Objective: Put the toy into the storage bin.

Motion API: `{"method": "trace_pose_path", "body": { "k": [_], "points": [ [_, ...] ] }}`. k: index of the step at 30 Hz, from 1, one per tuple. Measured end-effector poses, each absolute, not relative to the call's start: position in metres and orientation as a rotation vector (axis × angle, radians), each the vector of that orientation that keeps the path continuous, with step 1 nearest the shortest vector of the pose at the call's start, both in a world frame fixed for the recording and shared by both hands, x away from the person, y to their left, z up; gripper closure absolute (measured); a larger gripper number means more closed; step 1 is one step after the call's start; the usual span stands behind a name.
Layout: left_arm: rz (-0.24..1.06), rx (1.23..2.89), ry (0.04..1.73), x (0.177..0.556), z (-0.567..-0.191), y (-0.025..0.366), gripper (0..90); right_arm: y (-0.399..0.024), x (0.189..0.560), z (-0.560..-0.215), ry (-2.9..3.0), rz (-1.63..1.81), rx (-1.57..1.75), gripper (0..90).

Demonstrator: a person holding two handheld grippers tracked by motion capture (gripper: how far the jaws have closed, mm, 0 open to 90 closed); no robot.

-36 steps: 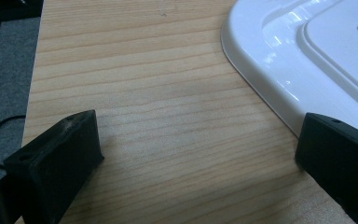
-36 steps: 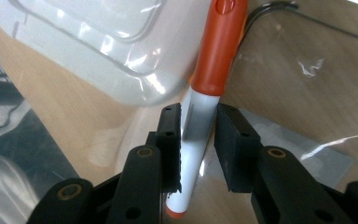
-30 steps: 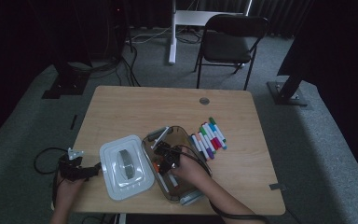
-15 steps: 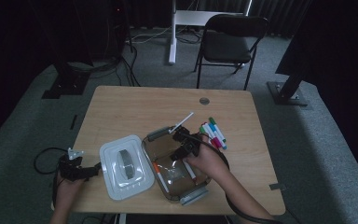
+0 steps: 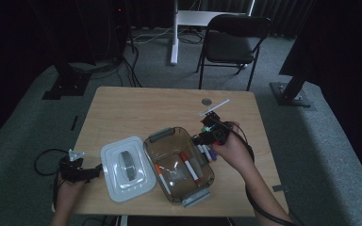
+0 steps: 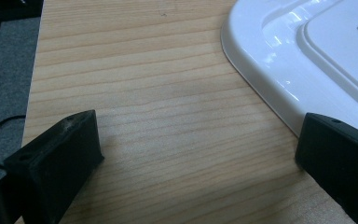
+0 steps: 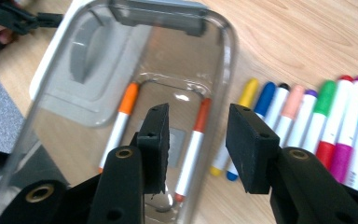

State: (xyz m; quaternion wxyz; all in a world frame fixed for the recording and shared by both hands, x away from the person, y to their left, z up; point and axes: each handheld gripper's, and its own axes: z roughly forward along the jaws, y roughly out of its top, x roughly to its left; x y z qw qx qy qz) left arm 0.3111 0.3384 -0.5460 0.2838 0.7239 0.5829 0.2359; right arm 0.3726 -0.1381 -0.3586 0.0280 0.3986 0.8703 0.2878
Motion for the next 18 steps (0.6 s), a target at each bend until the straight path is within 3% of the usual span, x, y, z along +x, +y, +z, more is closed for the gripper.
{"method": "trace_pose_path", "body": {
  "k": [9, 18],
  "points": [
    [0.632, 1.939, 1.558, 0.311, -0.546, 0.339, 0.5, -0.170, 0.392, -0.380, 2.636, 0.878, 1.311, 53.4],
    [0.631, 1.938, 1.560, 0.311, -0.546, 0.338, 0.5, -0.196, 0.415, -0.398, 2.560, 0.861, 1.352, 55.0]
  ]
}}
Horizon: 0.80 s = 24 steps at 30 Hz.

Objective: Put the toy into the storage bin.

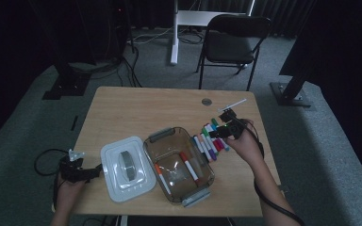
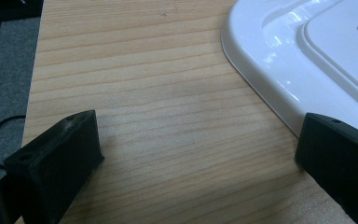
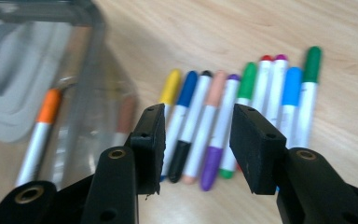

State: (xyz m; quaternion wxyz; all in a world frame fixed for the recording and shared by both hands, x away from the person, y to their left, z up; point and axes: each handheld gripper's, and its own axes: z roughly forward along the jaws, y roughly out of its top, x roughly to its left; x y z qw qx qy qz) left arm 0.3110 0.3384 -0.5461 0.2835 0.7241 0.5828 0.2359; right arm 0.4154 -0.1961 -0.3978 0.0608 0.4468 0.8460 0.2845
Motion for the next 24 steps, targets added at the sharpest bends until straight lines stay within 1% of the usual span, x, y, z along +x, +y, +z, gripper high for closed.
{"method": "trace_pose_path", "body": {
  "k": [7, 15, 24],
  "points": [
    [0.631, 1.937, 1.560, 0.311, -0.546, 0.338, 0.5, -0.214, 0.436, -0.413, 2.503, 0.845, 1.397, 56.1],
    [0.631, 1.937, 1.560, 0.311, -0.546, 0.338, 0.6, -0.230, 0.462, -0.444, 2.471, 0.754, 1.486, 59.1],
    [0.631, 1.937, 1.560, 0.311, -0.546, 0.338, 0.5, -0.234, 0.493, -0.477, 2.465, 0.653, 1.593, 64.2]
  ]
}}
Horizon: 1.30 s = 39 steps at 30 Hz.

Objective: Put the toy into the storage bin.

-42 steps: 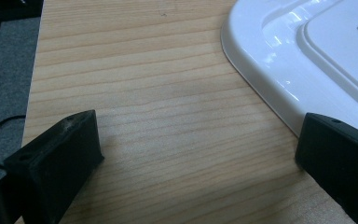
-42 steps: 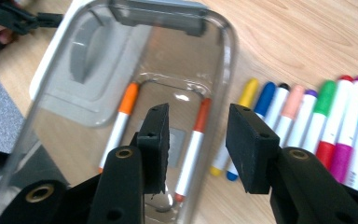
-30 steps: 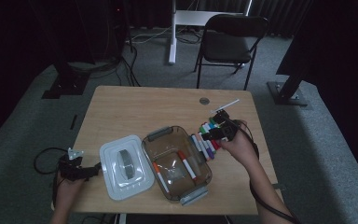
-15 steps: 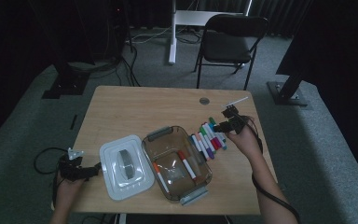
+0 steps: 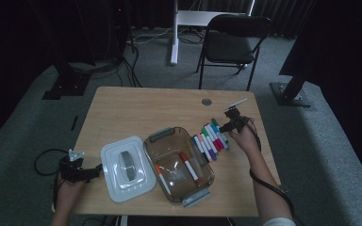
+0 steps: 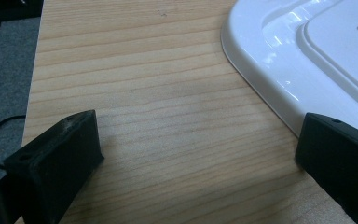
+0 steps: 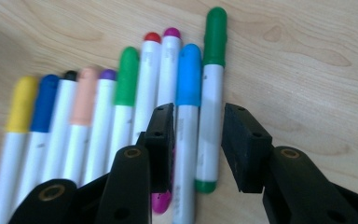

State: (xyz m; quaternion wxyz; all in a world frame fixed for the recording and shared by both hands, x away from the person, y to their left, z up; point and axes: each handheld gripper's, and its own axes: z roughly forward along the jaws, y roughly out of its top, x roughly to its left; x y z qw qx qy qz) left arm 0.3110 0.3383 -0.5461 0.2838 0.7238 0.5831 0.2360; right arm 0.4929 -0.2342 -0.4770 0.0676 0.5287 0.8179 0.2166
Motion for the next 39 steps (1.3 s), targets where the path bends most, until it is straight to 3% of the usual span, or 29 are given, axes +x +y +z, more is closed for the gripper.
{"method": "trace_pose_path", "body": {
  "k": [21, 27, 39],
  "points": [
    [0.631, 1.936, 1.560, 0.311, -0.546, 0.338, 0.5, -0.229, 0.526, -0.509, 2.473, 0.495, 1.633, 70.5],
    [0.631, 1.937, 1.560, 0.311, -0.546, 0.338, 0.5, -0.231, 0.526, -0.509, 2.446, 0.504, 1.653, 75.5],
    [0.631, 1.937, 1.561, 0.311, -0.546, 0.338, 0.6, -0.238, 0.517, -0.497, 2.422, 0.555, 1.694, 76.5]
  ]
}}
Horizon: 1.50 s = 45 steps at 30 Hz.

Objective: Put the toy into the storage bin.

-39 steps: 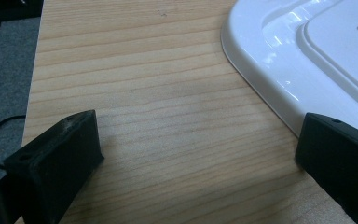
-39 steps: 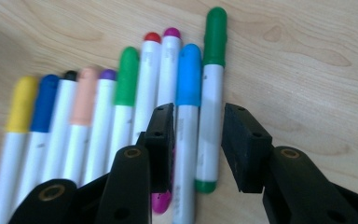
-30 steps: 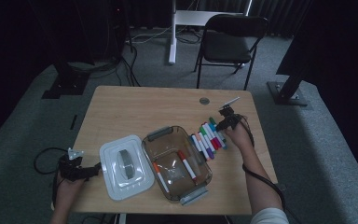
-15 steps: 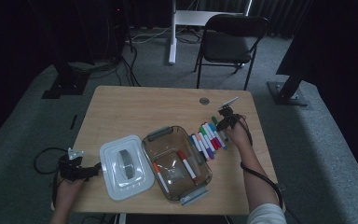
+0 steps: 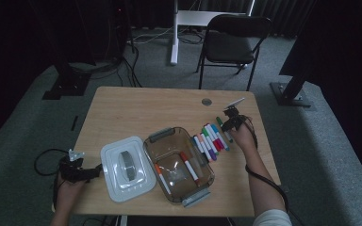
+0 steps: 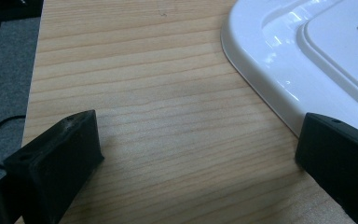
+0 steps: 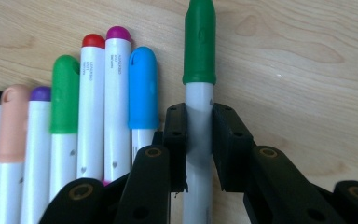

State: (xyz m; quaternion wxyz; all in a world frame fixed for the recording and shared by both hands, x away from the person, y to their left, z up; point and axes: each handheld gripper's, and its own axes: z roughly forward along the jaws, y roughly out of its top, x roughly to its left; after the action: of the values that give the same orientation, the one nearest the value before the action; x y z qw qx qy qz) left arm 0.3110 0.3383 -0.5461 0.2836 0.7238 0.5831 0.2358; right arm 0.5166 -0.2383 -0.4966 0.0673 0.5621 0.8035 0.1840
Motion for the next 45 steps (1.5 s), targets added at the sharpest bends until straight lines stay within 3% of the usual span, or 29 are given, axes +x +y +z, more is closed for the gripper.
{"method": "trace_pose_path", "body": {
  "k": [11, 24, 45],
  "points": [
    [0.631, 1.939, 1.560, 0.311, -0.546, 0.338, 0.5, -0.240, 0.490, -0.471, 2.397, 0.603, 1.708, 76.6],
    [0.631, 1.938, 1.561, 0.311, -0.546, 0.338, 0.5, -0.222, 0.448, -0.417, 2.399, 0.745, 1.648, 76.6],
    [0.631, 1.938, 1.560, 0.311, -0.546, 0.338, 0.5, -0.143, 0.376, -0.341, 2.524, 0.983, 1.308, 76.5]
  ]
}}
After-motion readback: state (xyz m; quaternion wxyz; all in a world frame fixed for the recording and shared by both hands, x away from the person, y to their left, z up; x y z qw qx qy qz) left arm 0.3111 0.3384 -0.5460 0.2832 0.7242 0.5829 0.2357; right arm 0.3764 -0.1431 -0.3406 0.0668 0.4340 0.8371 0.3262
